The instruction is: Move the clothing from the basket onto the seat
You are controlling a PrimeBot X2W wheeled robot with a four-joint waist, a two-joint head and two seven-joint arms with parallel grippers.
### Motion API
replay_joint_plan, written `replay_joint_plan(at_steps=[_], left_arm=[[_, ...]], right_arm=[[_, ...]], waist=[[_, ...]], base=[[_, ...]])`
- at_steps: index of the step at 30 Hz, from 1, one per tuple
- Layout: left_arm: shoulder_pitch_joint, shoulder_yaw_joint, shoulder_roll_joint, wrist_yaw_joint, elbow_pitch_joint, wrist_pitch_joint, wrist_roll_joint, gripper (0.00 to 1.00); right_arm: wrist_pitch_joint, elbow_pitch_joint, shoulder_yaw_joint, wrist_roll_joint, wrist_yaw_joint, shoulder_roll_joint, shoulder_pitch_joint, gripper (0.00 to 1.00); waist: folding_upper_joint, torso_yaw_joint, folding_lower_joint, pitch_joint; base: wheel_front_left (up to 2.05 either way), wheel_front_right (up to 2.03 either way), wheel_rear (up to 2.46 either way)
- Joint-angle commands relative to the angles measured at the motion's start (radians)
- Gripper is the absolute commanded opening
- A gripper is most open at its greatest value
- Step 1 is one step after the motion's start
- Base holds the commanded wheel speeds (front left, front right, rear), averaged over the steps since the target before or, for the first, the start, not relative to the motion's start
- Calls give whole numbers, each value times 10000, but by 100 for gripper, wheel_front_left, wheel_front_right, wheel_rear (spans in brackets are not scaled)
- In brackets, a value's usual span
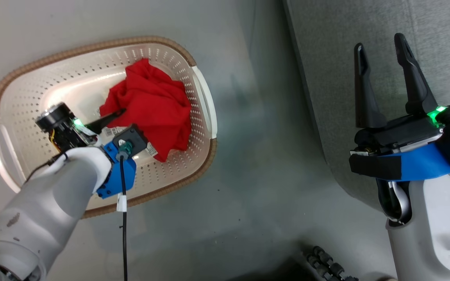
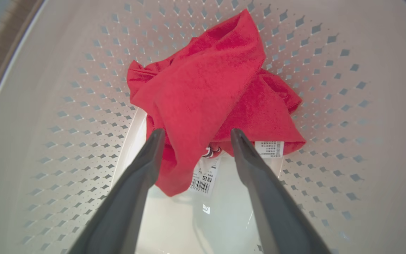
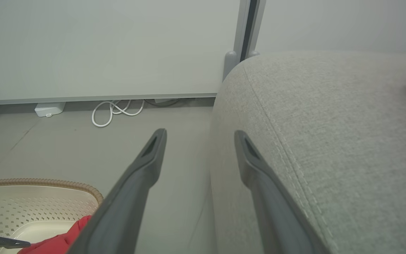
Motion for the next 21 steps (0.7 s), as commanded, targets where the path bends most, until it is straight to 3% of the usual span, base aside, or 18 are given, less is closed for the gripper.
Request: replay_joint_plan(at_steps=[1,16,17,18,21], left_arm=[[-381,-136,52,-5,191,-26,39,100],[-1753,-508,-238,16,1162,-19,340,100],[-1782,-511,-269,21,1164,-19,351,33],[-1830,-520,-305,38,1126,-24,388,0],[-1905,-522,-348,37,993,-29,390,0]], right_arm=[[-8,-108,-34,61,1,21,-145,100],[18,-271,-73,189,15,34,-30,100],[19,-254,-70,199,15,37,-17,100],[39,-235,-64,201,18,41,-18,100],[42,-180,33,201,36,69,-82,100]], waist=[[0,-106,-2,485],[0,-152,-2,1729],[0,-126,-2,1747],[0,-100,-2,1761],[0,-41,-2,1776]], base=[[0,0,0],[0,0,0],[0,0,0],[0,0,0],[0,0,0]])
